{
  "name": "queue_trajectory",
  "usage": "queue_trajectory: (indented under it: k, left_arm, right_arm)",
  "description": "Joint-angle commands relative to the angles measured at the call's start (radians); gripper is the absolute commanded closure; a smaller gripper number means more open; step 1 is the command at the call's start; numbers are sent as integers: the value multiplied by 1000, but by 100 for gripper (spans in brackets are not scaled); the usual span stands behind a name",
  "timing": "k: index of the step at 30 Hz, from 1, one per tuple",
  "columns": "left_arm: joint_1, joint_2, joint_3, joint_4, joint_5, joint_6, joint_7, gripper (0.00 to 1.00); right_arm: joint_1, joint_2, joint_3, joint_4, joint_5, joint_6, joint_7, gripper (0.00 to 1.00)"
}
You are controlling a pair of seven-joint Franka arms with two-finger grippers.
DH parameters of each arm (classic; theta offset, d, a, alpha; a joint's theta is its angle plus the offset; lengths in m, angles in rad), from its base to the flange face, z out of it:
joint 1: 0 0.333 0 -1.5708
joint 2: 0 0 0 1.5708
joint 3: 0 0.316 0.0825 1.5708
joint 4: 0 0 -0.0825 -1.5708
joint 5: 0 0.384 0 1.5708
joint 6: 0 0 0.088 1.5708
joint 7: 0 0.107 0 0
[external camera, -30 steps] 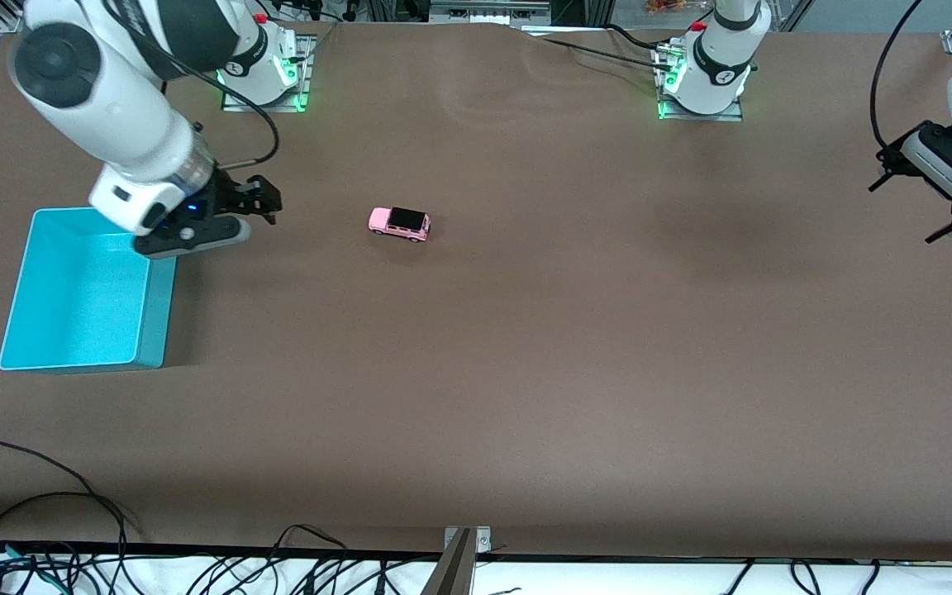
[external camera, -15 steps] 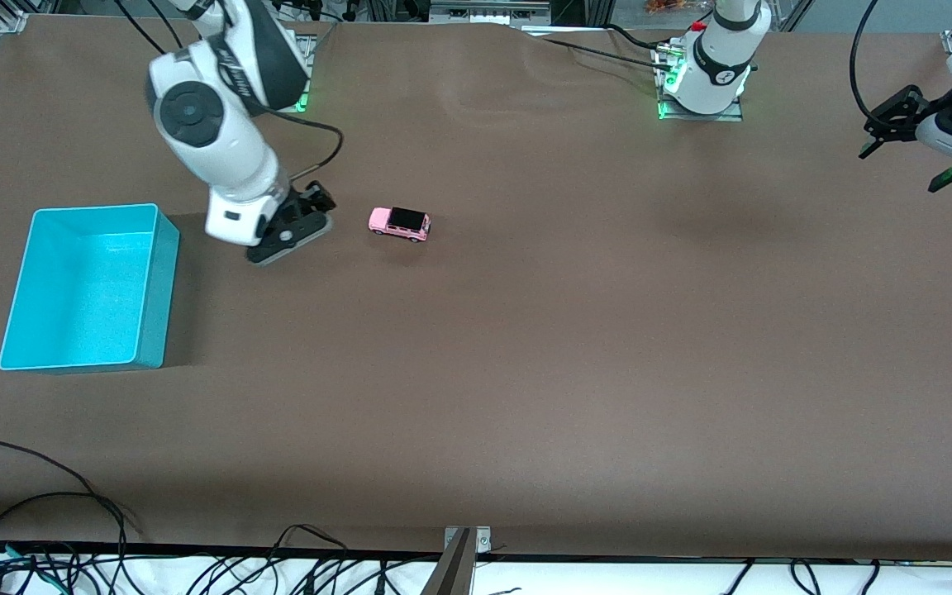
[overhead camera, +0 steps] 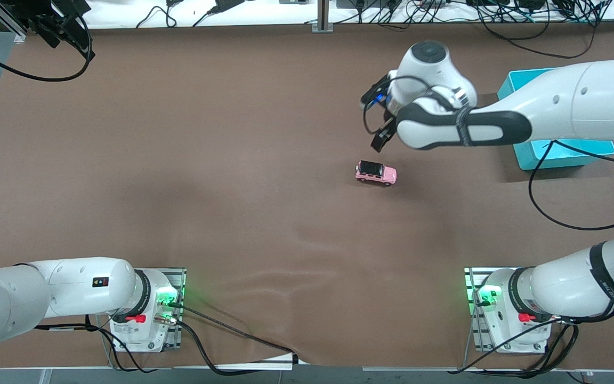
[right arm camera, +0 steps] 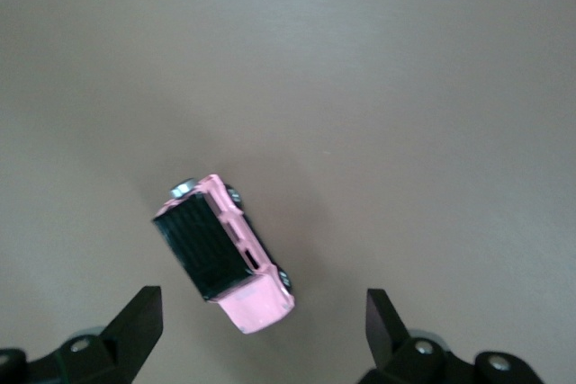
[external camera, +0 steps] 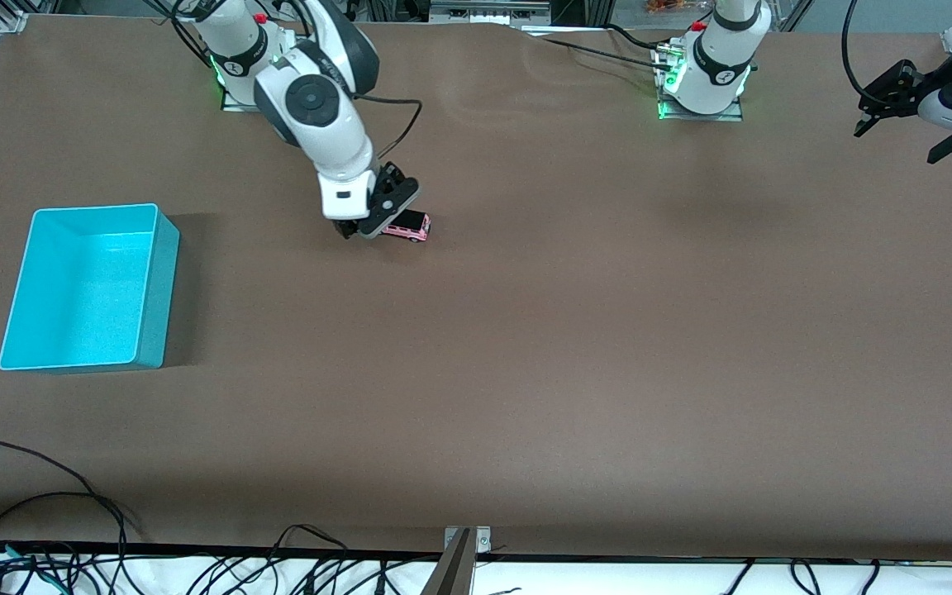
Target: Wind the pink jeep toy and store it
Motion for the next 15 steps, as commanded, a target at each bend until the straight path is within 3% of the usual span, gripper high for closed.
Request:
queue_trajectory:
  k: [1, 7, 15]
  left_arm:
    - [-2, -10, -4, 4, 20, -16, -24, 0]
    - [-2, -10, -5, 4, 20, -17, -38, 0]
    - [-5, -5, -7, 13, 14, -28, -73, 0]
  right_arm:
    - [10, 10, 0, -2, -39, 16, -14, 0]
    - [18, 29, 19, -38, -45, 82, -37, 0]
    - [28, 71, 20, -129, -82, 270, -40, 0]
